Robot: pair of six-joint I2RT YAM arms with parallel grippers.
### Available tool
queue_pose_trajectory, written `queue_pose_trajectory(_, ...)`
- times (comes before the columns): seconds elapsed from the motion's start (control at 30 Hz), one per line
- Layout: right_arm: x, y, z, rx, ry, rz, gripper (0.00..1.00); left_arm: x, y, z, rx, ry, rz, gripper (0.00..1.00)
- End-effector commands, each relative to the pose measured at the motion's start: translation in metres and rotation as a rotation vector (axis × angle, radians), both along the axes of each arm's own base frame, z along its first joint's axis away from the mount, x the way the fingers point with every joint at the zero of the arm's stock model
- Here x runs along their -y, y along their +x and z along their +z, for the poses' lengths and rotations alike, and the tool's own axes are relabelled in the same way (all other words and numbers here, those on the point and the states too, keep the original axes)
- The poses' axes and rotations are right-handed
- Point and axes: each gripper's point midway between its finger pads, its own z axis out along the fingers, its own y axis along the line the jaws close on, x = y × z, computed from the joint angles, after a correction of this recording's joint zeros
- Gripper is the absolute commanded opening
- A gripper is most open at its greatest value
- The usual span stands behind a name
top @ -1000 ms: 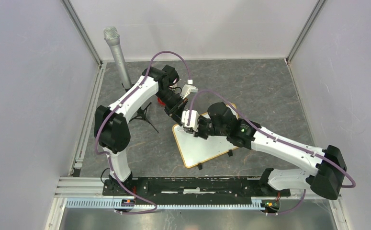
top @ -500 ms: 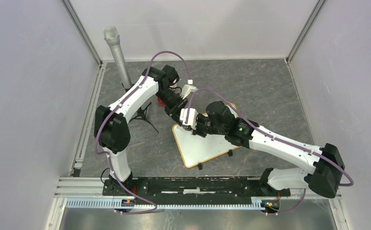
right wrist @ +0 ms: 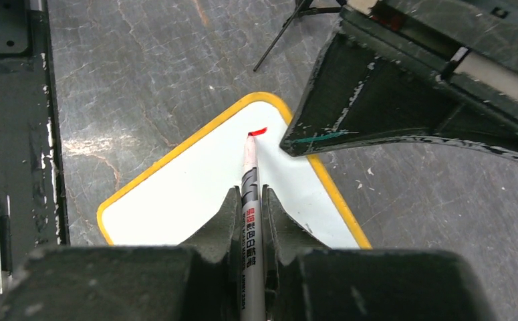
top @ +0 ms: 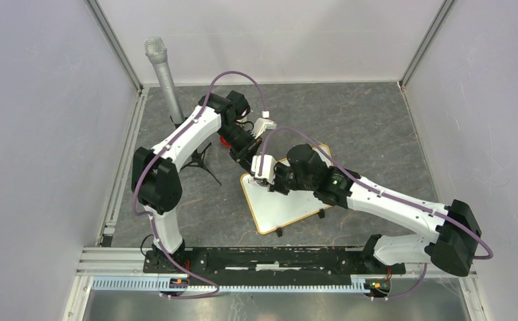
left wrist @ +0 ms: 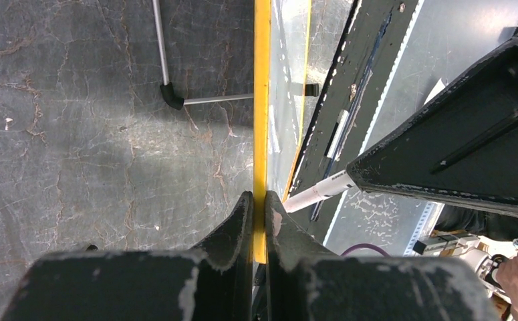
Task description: Write a sentence on the whiteboard
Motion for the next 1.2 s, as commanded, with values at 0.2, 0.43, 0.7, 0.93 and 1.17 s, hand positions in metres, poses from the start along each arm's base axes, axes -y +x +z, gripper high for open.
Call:
queue_pose_trajectory(0.2,0.010,-0.014,-0.016,-0.028,-0.026,0.031,0.00,0.000,0.003,0.010,0.058,-0.037,-0.036,0.03)
queue_pose_trajectory(0.43,0.013,-0.029,-0.030,-0.055,-0.053,0.071,0.00,0.001,0.002,0.010,0.054,-0.039,-0.036,0.03)
queue_pose_trajectory(0.7,0.011,-0.026,-0.021,-0.036,-0.044,0.062,0.00,0.001,0.002,0.010,0.050,-0.039,-0.039,0.03)
queue_pose_trajectory(0.93,0.022,-0.018,-0.019,0.001,-0.061,0.024,0.00,0.000,0.001,0.011,0.049,-0.039,-0.040,0.03)
queue_pose_trajectory(1.17,0.029,-0.017,-0.018,0.005,-0.066,0.009,0.00,0.001,0.001,0.011,0.045,-0.041,-0.039,0.02)
